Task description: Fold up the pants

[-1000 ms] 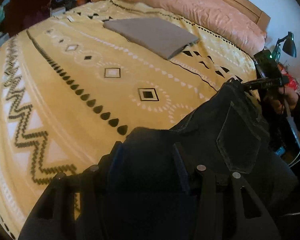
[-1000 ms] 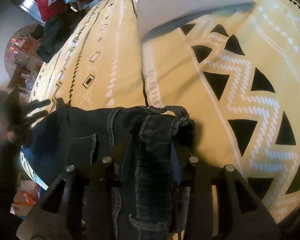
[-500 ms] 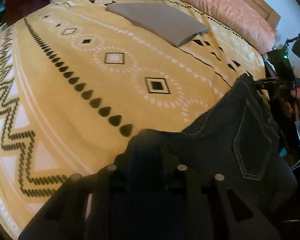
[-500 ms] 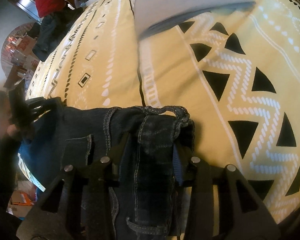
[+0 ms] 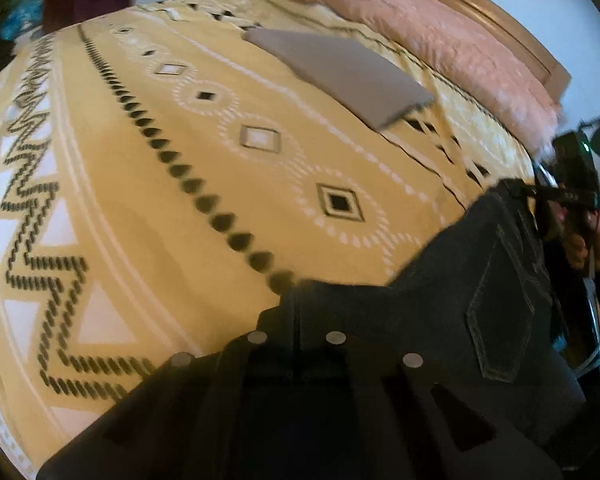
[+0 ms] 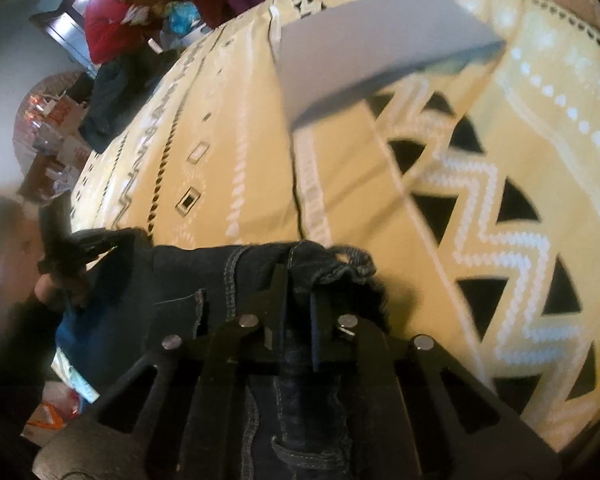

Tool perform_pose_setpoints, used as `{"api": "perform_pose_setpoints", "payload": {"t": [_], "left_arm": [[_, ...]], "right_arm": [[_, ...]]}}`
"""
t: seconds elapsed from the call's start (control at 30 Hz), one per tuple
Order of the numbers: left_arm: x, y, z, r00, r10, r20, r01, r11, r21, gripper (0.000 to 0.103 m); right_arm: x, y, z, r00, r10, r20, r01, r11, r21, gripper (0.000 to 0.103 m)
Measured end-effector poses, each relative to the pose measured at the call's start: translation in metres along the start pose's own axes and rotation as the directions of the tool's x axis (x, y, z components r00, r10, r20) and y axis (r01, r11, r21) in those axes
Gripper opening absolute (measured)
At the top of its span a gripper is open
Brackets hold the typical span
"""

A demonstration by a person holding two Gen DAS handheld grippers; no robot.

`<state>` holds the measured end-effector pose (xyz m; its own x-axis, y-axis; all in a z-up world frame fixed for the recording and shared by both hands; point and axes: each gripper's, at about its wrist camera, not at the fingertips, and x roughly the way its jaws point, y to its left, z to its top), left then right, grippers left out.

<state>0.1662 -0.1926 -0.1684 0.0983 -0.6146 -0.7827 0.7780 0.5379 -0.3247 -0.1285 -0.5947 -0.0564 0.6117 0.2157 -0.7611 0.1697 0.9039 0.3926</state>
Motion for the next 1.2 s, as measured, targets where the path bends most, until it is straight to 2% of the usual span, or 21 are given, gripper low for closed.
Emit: {"api": "perform_pose_setpoints", "payload": {"t": [0.03, 0.1, 0.17, 0.23, 0.33, 0.4, 0.47, 0.5, 0.53, 0.6, 0.7, 0.8, 0.83, 0.87, 0.9, 0.93, 1.0, 1.07, 1.13, 1.17, 1.2], "left_arm": [[0.001, 0.003, 0.001, 1.000, -0.004, 0.000, 0.004, 1.000, -0.012, 0.000], [0.011, 0.006, -0.002, 0.998, 0.057, -0.028, -0.057, 0.998, 0.002, 0.000], [0.018, 0.015, -0.006, 0.994, 0.100, -0.045, -0.101, 0.995, -0.023, 0.000], [0.011, 0.023, -0.008, 0.994, 0.109, -0.014, -0.110, 0.991, -0.079, 0.000], [-0.028, 0.021, -0.009, 0.983, 0.165, 0.085, -0.153, 0.979, -0.136, 0.002], [-0.073, 0.006, -0.016, 0.966, 0.203, 0.162, -0.181, 0.973, -0.144, 0.012], [-0.108, -0.010, -0.030, 0.943, 0.250, 0.218, -0.223, 0.965, -0.139, 0.033], [-0.132, -0.023, -0.048, 0.931, 0.263, 0.253, -0.232, 0.962, -0.146, 0.045], [-0.145, -0.031, -0.063, 0.926, 0.264, 0.269, -0.229, 0.961, -0.155, 0.050], [-0.160, -0.043, -0.105, 0.930, 0.252, 0.269, -0.215, 0.964, -0.159, 0.051], [-0.161, -0.043, -0.167, 0.949, 0.232, 0.214, -0.193, 0.963, -0.188, 0.051], [-0.164, -0.022, -0.230, 0.949, 0.273, 0.159, -0.220, 0.932, -0.288, 0.051], [-0.172, -0.010, -0.250, 0.944, 0.273, 0.184, -0.206, 0.926, -0.317, 0.045], [-0.184, 0.002, -0.265, 0.943, 0.239, 0.232, -0.151, 0.927, -0.343, 0.041], [-0.193, 0.012, -0.275, 0.942, 0.218, 0.257, -0.114, 0.923, -0.366, 0.036], [-0.207, 0.025, -0.284, 0.936, 0.220, 0.274, -0.098, 0.912, -0.398, 0.028], [-0.234, 0.050, -0.299, 0.918, 0.274, 0.287, -0.127, 0.888, -0.442, 0.027], [-0.264, 0.079, -0.321, 0.882, 0.383, 0.274, -0.209, 0.840, -0.501, 0.027], [-0.294, 0.111, -0.350, 0.847, 0.471, 0.247, -0.246, 0.759, -0.603, 0.024], [-0.313, 0.125, -0.368, 0.820, 0.526, 0.225, -0.268, 0.701, -0.661, 0.022], [-0.332, 0.131, -0.387, 0.784, 0.581, 0.218, -0.283, 0.647, -0.708, 0.022]], "right_arm": [[-0.001, -0.003, 0.002, 1.000, 0.003, 0.005, -0.003, 1.000, 0.013, 0.007], [0.007, -0.012, 0.002, 1.000, 0.000, -0.024, 0.001, 0.999, 0.040, 0.007], [0.015, -0.010, -0.002, 0.998, -0.056, -0.033, 0.056, 0.998, 0.010, 0.007], [0.024, -0.008, -0.005, 0.996, -0.087, -0.038, 0.087, 0.996, 0.001, 0.009], [0.026, -0.011, -0.006, 0.993, -0.102, -0.051, 0.104, 0.994, 0.039, 0.021], [0.010, -0.002, -0.006, 0.986, -0.166, -0.009, 0.166, 0.986, 0.008, 0.024], [-0.014, 0.011, -0.013, 0.972, -0.226, 0.070, 0.228, 0.973, -0.027, 0.031], [-0.030, 0.021, -0.018, 0.957, -0.258, 0.130, 0.264, 0.964, -0.033, 0.036], [-0.043, 0.037, -0.028, 0.944, -0.267, 0.193, 0.281, 0.958, -0.048, 0.042], [-0.048, 0.065, -0.046, 0.941, -0.231, 0.247, 0.262, 0.960, -0.100, 0.053], [-0.015, 0.122, -0.090, 0.969, -0.145, 0.202, 0.187, 0.960, -0.207, 0.056], [0.041, 0.176, -0.137, 0.989, -0.105, 0.103, 0.135, 0.926, -0.353, 0.055], [0.051, 0.184, -0.145, 0.992, -0.097, 0.085, 0.122, 0.919, -0.374, 0.055], [0.065, 0.194, -0.158, 0.992, -0.103, 0.066, 0.121, 0.910, -0.397, 0.058], [0.078, 0.203, -0.169, 0.988, -0.140, 0.070, 0.157, 0.893, -0.421, 0.066], [0.079, 0.206, -0.176, 0.983, -0.153, 0.099, 0.181, 0.881, -0.438, 0.073], [0.080, 0.210, -0.179, 0.979, -0.172, 0.106, 0.202, 0.871, -0.448, 0.076], [0.081, 0.211, -0.174, 0.981, -0.178, 0.083, 0.196, 0.875, -0.442, 0.078], [0.080, 0.209, -0.169, 0.983, -0.172, 0.059, 0.181, 0.885, -0.428, 0.078], [0.078, 0.208, -0.169, 0.983, -0.174, 0.050, 0.179, 0.886, -0.429, 0.078], [0.081, 0.214, -0.173, 0.982, -0.181, 0.045, 0.183, 0.881, -0.436, 0.078]]}}
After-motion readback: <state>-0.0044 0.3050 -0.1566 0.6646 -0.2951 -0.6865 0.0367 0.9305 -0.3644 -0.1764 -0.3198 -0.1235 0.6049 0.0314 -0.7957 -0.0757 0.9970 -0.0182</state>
